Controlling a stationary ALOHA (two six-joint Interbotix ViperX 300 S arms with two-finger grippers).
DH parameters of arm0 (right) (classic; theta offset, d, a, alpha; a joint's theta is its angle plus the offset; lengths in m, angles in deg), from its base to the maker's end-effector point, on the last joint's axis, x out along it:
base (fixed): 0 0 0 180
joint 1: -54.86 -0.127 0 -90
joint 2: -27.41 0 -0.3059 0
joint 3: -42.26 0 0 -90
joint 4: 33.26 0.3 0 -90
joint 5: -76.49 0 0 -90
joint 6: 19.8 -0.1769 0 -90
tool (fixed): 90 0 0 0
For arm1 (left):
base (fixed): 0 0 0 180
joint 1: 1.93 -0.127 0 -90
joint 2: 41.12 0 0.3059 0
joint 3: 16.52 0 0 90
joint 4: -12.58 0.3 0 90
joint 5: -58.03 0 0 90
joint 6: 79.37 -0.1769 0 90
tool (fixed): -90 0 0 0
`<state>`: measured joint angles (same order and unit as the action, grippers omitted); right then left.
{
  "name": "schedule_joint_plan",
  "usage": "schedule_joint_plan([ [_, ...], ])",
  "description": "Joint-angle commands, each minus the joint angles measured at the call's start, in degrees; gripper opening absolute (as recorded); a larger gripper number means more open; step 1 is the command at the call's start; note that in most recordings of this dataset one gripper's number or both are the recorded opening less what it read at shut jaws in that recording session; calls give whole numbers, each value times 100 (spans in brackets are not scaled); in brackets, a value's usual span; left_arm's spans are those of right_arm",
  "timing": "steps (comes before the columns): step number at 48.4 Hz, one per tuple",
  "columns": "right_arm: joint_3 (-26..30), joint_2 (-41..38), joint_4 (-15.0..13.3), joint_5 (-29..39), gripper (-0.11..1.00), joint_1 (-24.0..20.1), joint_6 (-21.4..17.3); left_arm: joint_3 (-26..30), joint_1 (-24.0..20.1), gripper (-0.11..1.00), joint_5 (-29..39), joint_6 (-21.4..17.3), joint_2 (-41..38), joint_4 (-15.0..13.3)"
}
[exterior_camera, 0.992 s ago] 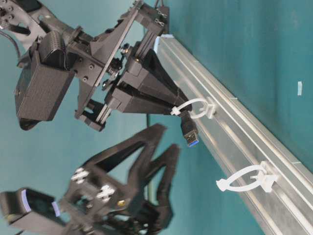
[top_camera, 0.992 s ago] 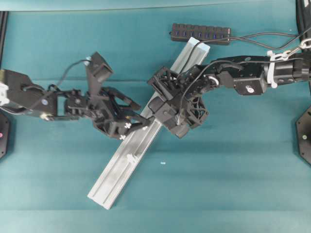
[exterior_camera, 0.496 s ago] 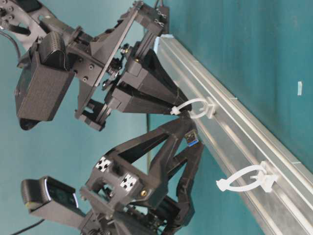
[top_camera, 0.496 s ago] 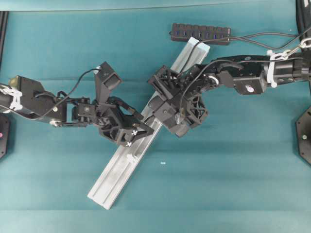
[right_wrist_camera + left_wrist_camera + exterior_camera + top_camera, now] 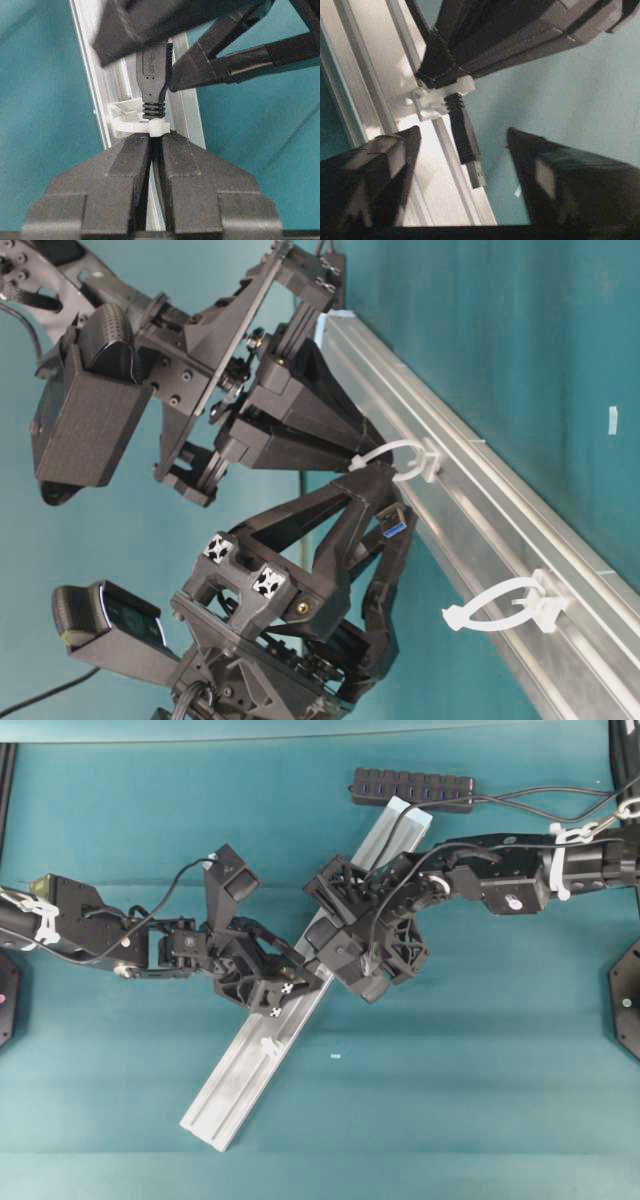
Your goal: Pass the USB cable through three rings with both arms.
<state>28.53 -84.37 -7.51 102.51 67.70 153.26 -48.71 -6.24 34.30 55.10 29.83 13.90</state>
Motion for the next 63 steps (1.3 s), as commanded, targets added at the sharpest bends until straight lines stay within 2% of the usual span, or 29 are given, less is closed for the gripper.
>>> schedule_joint_plan([
  [1,62,18,26,0,7,-18,-35,79,26,69,-44,-9,44,26],
  [10,62,18,26,-9,7,-9,-35,70,18,24,-44,-26,44,26],
  [14,62,9,18,0,7,0,-44,79,18,12,-44,-26,44,26],
  [39,18,-9,18,167,10,35,-44,62,18,12,-44,-9,44,26],
  [44,18,-9,9,167,31,35,-35,53,18,11,-35,0,44,26],
  [53,-35,18,26,149,81,88,-114,79,26,11,211,18,35,26],
  [56,-70,35,35,167,85,149,-264,79,44,11,264,26,35,26],
  [63,-123,114,26,185,82,246,-870,44,141,11,299,62,44,26],
])
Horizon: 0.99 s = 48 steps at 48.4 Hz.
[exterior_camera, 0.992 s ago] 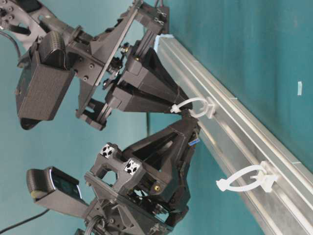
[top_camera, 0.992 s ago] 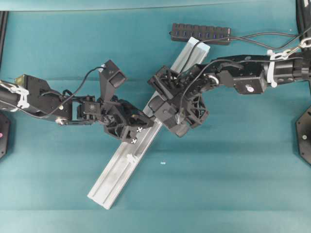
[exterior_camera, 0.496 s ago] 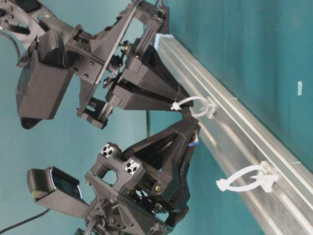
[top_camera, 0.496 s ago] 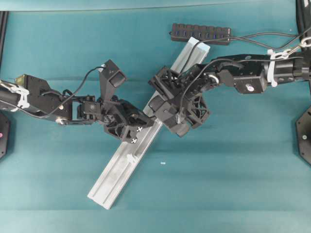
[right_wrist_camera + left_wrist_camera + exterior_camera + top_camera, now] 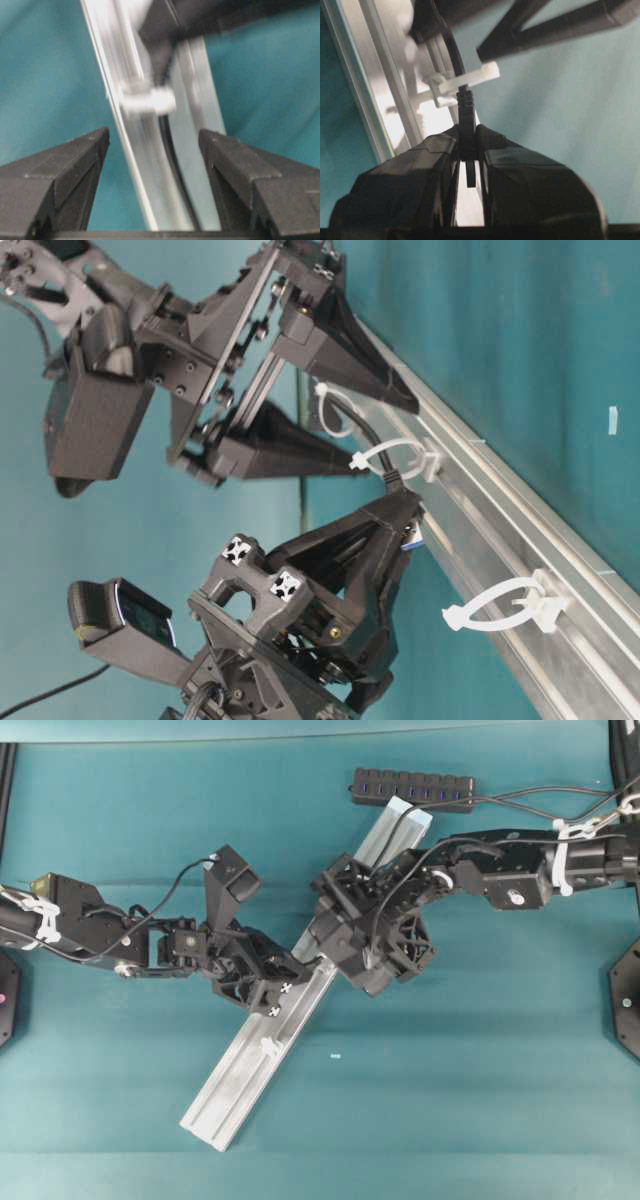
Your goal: Pass the USB cable through three rings with both arms.
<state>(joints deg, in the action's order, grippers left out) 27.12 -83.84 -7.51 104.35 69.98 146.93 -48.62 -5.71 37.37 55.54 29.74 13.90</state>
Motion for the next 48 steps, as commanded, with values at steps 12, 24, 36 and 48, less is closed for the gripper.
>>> schedule_joint_plan([
  [12,9,229,26,-141,81,-62,-1090,-132,193,11,18,738,237,26],
  [24,18,211,0,-237,81,-255,-1696,-369,229,11,18,923,580,26],
  [36,167,114,-26,-325,81,-712,-1705,-422,360,11,105,1037,791,26],
  [48,334,-44,-79,-369,80,-773,-1705,-413,369,11,308,1134,800,26],
])
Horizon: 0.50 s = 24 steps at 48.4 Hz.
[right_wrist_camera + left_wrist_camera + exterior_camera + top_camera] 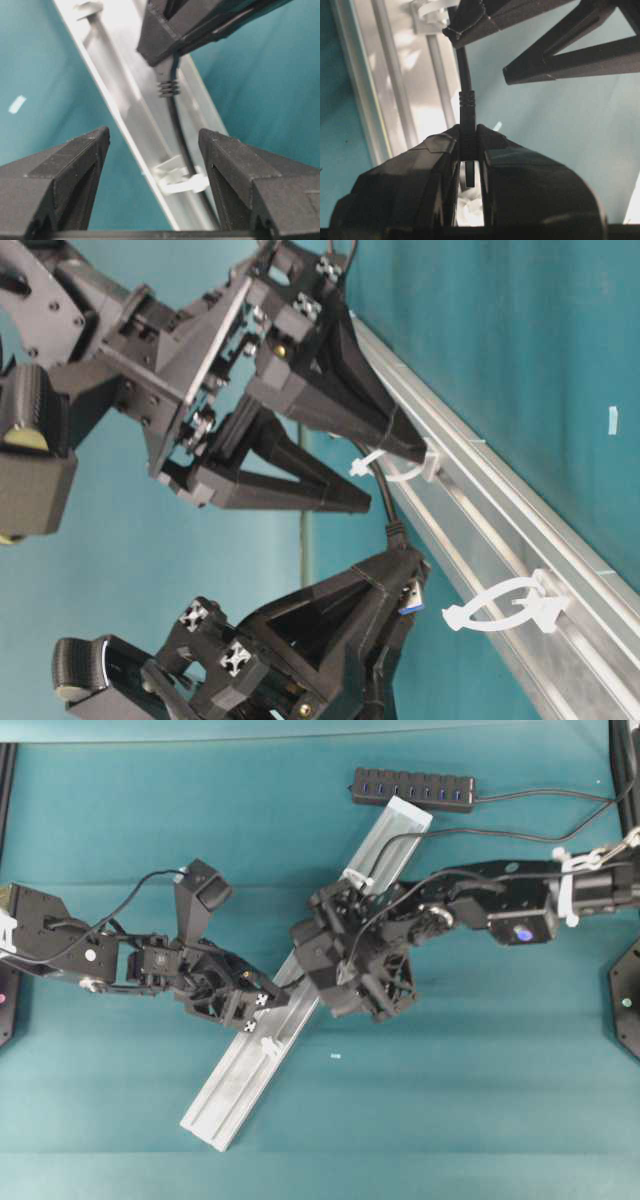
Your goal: Pass the USB cable through three rings with both arms.
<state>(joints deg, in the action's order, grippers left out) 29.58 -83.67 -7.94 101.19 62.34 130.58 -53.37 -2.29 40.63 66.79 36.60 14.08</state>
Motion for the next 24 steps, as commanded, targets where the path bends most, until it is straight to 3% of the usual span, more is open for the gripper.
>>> schedule_joint_plan([
  [1,105,-79,-53,-53,80,-9,-70,62,26,11,-18,9,114,9],
  [17,404,-334,-457,-35,77,-53,-53,105,26,11,-18,9,114,9],
  [24,448,-413,-879,193,66,-158,-44,132,35,11,-26,-9,114,9],
])
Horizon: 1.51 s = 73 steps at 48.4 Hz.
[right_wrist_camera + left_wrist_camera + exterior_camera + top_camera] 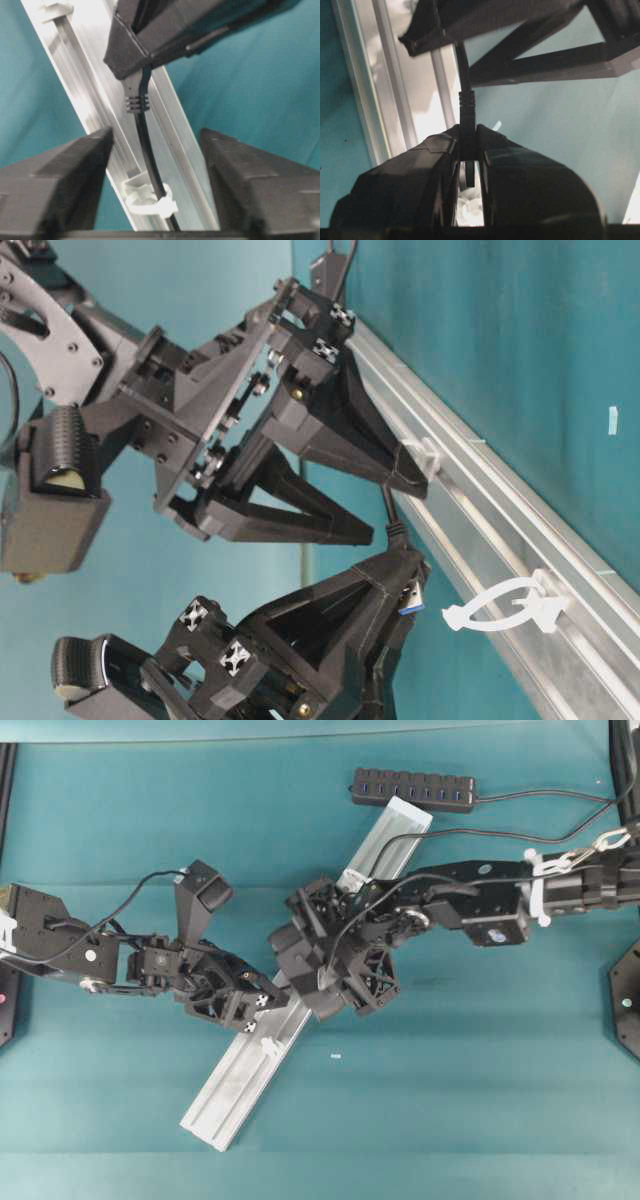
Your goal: Pass the USB cable through three rings with both arms.
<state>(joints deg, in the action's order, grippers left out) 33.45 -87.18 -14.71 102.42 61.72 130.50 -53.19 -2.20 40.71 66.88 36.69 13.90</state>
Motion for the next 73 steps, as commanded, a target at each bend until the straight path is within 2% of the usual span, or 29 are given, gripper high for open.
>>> schedule_joint_plan([
  [1,62,-79,-264,97,63,-105,-44,114,26,11,-35,-26,105,26],
  [6,53,-97,-422,176,41,-229,-44,97,18,11,-26,-35,97,26],
  [11,62,-105,-431,176,18,-308,-53,88,26,11,-26,-35,105,26],
  [15,79,-105,-431,176,6,-316,-79,88,18,11,-26,-35,105,26],
  [26,211,-158,-466,176,6,-255,-79,53,9,11,114,-53,105,26],
  [38,299,-211,-765,334,6,-149,-70,88,9,11,272,-79,114,26],
  [41,308,-229,-809,369,6,-149,-70,88,9,22,272,-105,114,26],
  [51,308,-246,-853,378,6,-149,-44,-44,62,81,334,-193,281,26],
  [55,299,-246,-905,369,6,-149,-18,-132,70,97,299,-185,492,26],
  [63,308,-246,-1020,378,6,-202,79,-422,97,95,352,-202,1213,26],
  [73,308,-255,-1037,404,6,-343,510,-949,413,95,589,-176,2268,26],
])
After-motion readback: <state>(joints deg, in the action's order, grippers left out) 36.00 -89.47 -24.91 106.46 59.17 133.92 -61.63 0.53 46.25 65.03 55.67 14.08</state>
